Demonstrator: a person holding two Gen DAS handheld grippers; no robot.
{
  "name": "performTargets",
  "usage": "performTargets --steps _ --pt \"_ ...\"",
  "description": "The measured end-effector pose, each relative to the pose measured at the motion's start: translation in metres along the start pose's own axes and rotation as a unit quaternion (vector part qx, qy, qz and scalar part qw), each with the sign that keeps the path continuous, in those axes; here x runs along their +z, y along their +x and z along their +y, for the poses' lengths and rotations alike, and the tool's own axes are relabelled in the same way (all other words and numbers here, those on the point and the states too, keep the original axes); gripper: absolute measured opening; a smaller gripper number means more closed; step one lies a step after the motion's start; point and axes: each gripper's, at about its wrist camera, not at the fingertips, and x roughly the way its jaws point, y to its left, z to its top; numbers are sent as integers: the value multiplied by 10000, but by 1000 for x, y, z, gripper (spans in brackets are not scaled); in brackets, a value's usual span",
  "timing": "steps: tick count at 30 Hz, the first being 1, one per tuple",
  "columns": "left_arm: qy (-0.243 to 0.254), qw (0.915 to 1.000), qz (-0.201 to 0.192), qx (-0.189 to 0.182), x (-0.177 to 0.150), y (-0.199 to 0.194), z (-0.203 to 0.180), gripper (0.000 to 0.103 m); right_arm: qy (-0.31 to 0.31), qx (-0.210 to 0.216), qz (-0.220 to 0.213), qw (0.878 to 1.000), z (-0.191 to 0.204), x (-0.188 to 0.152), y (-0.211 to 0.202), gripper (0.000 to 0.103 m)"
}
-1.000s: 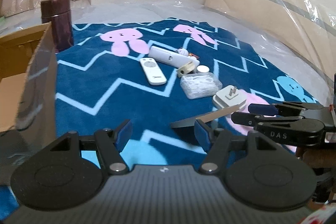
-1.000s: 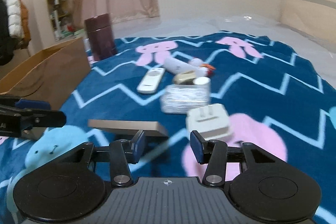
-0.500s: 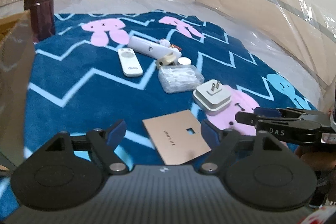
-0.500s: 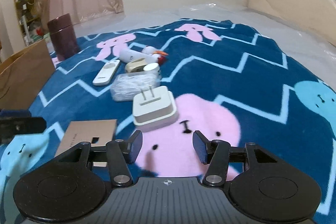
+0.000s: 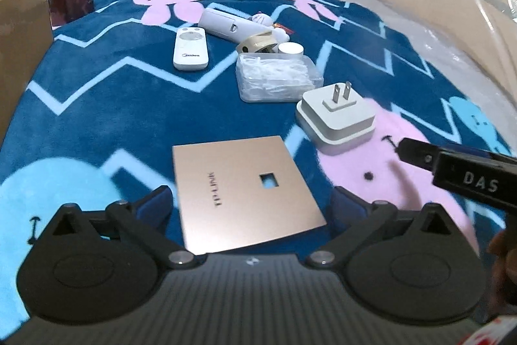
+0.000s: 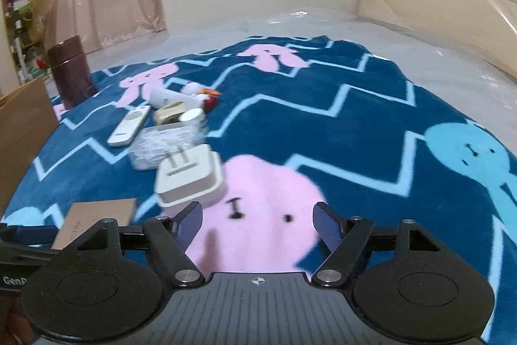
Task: Organize rigid objects
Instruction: 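Grasp the gold TP-LINK plate with the left gripper while the right gripper grasps the white plug adapter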
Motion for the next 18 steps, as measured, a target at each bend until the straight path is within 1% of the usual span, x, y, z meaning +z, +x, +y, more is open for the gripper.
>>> performTargets --steps 1,4,5,9,12,18 --pt "24 10000 1 82 0 3 -4 102 24 -17 13 10000 -3 0 1 72" --pt "381 9984 -29 422 -3 13 -14 101 48 -43 43 10000 -6 -2 3 72" --pt "442 9981 -19 440 -4 15 -15 101 46 -35 51 10000 -7 -3 4 72" --pt "570 9979 -45 301 -5 10 -7 93 26 54 46 10000 -3 -4 6 72" --pt "745 9971 -70 170 -6 0 6 88 -105 239 9 9997 7 -3 7 72" --pt "775 9968 -139 121 -5 -17 44 87 -690 580 15 9959 39 0 18 72"
